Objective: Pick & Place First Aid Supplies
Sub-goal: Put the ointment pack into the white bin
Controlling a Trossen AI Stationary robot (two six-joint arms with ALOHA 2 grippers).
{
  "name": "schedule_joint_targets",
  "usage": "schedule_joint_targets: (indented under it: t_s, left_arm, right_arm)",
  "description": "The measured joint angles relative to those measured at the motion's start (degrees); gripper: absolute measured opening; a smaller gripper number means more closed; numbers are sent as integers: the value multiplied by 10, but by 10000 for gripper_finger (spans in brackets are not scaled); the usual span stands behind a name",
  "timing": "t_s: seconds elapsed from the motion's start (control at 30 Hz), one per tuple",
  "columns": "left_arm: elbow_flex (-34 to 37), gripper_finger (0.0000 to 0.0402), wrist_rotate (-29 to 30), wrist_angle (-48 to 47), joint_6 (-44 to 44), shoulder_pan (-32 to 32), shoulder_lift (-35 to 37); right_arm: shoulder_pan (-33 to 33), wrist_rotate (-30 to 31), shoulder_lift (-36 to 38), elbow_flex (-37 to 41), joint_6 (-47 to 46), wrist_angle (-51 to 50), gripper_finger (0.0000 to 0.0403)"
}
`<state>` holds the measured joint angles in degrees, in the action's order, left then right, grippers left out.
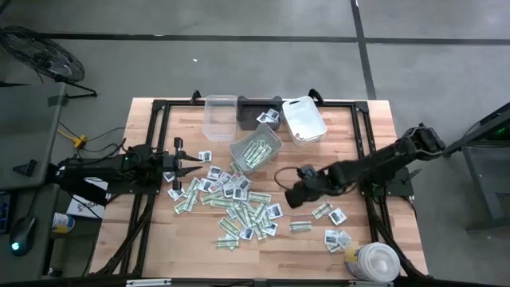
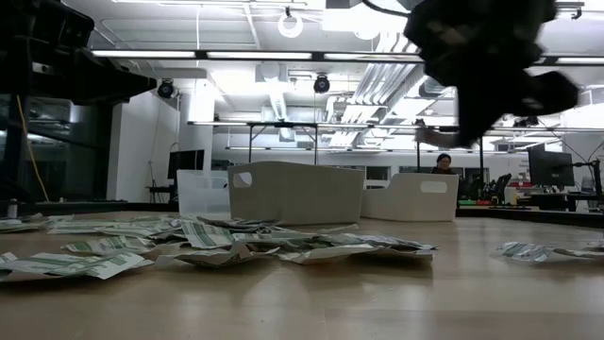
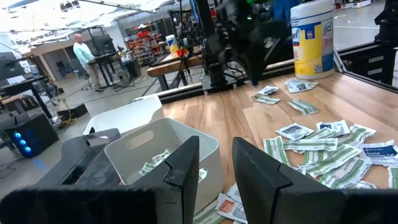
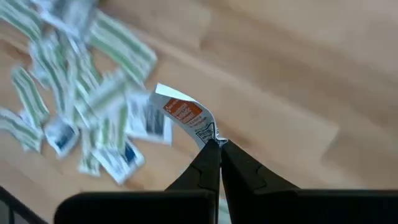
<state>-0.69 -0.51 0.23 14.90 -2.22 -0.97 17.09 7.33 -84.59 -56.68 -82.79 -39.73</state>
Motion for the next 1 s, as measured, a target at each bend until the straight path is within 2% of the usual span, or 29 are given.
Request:
schedule_joint_targets:
  t_s: [0.5, 0.7, 0.87, 1.0]
  left_arm:
    - [0, 96, 0, 0, 0, 0, 0]
    - [0, 96, 0, 0, 0, 0, 0]
    - [0, 96, 0, 0, 0, 0, 0]
    - [0, 96, 0, 0, 0, 0, 0]
  right_arm:
    - [-218, 111, 73, 1, 295, -16, 1]
    - [-321, 118, 78, 2, 405, -26, 2]
    - [-392, 137, 78, 2, 453, -25, 1]
    - [-432, 143, 75, 3, 454, -22, 1]
